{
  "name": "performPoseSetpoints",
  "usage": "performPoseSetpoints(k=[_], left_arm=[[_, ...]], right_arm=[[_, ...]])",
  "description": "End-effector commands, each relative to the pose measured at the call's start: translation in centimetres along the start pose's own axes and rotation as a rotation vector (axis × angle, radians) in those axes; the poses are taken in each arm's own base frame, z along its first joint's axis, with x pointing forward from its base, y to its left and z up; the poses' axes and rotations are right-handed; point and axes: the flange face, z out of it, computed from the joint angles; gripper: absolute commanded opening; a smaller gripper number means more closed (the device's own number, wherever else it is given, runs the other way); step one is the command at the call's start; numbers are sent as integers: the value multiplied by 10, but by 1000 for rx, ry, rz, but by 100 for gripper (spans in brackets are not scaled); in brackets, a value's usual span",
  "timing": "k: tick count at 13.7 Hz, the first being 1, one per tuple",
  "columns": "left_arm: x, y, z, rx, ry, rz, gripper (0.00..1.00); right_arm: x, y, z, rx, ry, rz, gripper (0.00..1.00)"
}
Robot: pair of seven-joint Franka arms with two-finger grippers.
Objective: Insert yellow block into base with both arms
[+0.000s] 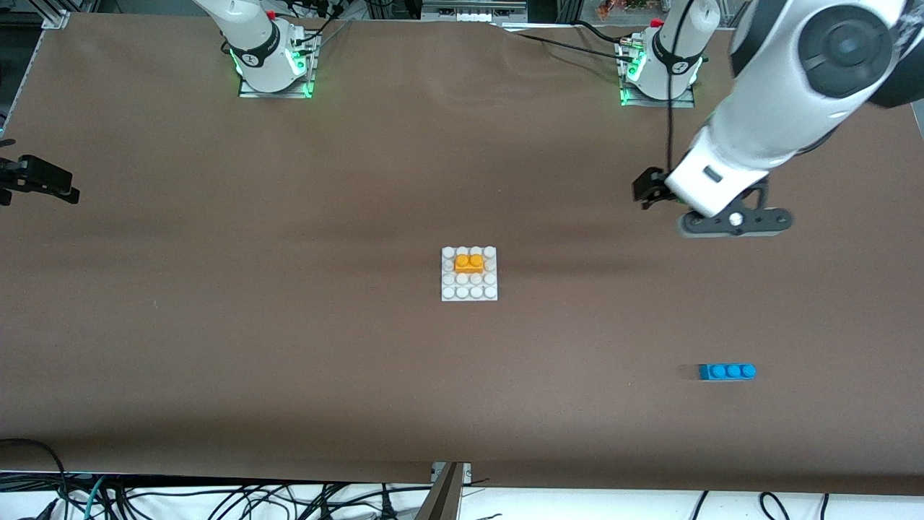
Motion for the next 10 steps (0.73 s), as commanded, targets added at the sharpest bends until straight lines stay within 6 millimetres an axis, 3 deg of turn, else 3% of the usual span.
performPoseSetpoints(k=[1,5,10], left_arm=[[-28,-52,-8,-79,-9,45,100],[-32,-85,-2,-99,2,-8,100],[-34,-89,4,-91,29,-14,100]], right_arm=[[-1,1,-1,-7,4,-10,100],[-1,1,-1,-7,4,-10,100],[-1,1,-1,-7,4,-10,100]])
